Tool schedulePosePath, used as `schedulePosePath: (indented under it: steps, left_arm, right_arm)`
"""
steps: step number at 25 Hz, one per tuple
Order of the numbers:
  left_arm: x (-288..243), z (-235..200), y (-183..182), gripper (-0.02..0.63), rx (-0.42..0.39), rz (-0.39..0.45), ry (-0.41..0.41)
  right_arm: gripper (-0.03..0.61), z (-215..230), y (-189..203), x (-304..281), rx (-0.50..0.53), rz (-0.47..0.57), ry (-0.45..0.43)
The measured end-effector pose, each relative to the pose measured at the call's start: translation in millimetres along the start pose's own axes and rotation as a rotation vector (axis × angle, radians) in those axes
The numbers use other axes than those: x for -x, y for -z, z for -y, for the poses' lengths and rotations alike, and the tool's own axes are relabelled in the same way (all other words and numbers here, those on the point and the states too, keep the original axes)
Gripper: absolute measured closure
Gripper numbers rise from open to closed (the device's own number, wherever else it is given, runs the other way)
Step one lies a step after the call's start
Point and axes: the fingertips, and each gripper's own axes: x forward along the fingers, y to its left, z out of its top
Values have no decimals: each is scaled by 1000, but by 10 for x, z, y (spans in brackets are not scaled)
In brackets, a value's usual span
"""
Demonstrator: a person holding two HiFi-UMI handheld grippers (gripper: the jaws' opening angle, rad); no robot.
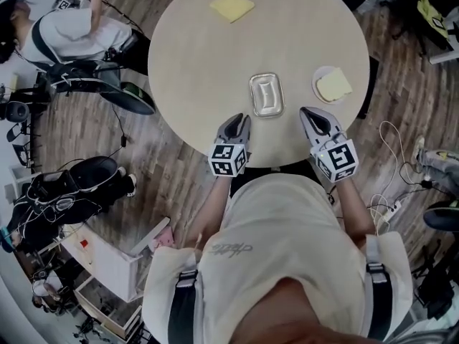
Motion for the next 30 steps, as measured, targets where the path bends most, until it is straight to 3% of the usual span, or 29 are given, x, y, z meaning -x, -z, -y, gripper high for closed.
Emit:
schedulePosePath:
  steps: [3, 6, 12, 20, 30]
  left_arm:
    - [-69, -37, 205, 538, 20, -55, 24]
    - [-126, -71, 397, 538, 88, -92, 50]
    - [-288, -144, 731, 538, 372, -107, 129]
    - [-405, -167, 945, 538, 482, -138, 183]
    - [-500, -137, 1034, 538, 535, -163, 232]
  right_arm:
    - [572, -40, 72, -47, 14, -16, 0]
    - [572, -59, 142, -70, 0, -42, 8]
    - [572, -81, 267, -100, -4, -83, 25]
    - [572, -112, 418, -75, 58, -137, 54]
    - [572, -133, 542, -72, 51, -175, 46]
